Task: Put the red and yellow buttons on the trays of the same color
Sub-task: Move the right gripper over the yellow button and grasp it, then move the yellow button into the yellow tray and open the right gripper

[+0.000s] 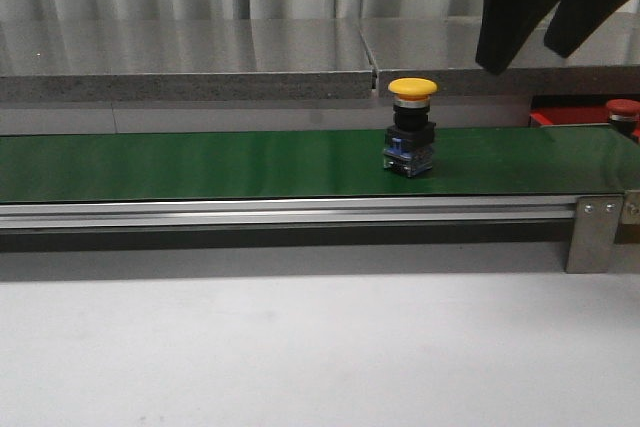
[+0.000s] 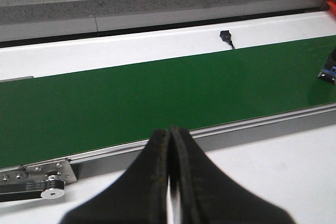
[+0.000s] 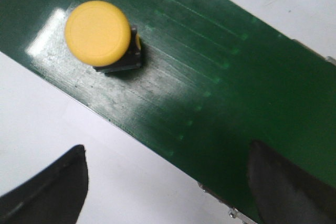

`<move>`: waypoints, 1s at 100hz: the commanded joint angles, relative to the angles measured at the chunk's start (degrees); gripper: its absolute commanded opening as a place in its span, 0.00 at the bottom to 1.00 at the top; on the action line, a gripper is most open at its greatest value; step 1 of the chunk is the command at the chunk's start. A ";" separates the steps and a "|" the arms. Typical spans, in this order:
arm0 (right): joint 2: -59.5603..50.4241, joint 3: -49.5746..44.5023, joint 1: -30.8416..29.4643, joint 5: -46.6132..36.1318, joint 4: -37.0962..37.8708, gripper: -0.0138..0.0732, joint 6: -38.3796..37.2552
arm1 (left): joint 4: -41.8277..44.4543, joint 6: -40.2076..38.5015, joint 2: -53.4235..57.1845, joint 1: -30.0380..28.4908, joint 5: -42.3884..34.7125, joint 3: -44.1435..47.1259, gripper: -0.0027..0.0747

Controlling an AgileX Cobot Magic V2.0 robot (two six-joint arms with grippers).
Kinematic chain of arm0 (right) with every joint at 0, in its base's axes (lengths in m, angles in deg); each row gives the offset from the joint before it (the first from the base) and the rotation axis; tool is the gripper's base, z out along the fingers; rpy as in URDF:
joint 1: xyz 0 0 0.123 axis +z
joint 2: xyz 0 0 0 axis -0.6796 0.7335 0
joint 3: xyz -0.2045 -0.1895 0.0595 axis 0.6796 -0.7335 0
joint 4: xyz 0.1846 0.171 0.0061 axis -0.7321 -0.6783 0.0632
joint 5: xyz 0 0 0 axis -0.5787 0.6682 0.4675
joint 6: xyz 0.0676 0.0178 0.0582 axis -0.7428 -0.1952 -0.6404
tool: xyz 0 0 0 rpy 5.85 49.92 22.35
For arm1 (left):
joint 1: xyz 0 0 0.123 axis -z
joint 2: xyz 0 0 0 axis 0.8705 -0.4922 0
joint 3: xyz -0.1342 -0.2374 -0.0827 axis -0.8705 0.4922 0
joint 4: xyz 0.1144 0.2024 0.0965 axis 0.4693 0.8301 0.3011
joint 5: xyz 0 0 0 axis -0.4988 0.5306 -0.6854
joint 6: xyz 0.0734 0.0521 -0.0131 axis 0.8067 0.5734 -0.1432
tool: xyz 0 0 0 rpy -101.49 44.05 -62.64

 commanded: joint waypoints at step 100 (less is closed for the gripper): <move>4.70 1.37 0.24 -13.89 -9.15 0.44 5.91 | -1.10 -0.25 0.03 0.44 -3.79 -1.59 0.01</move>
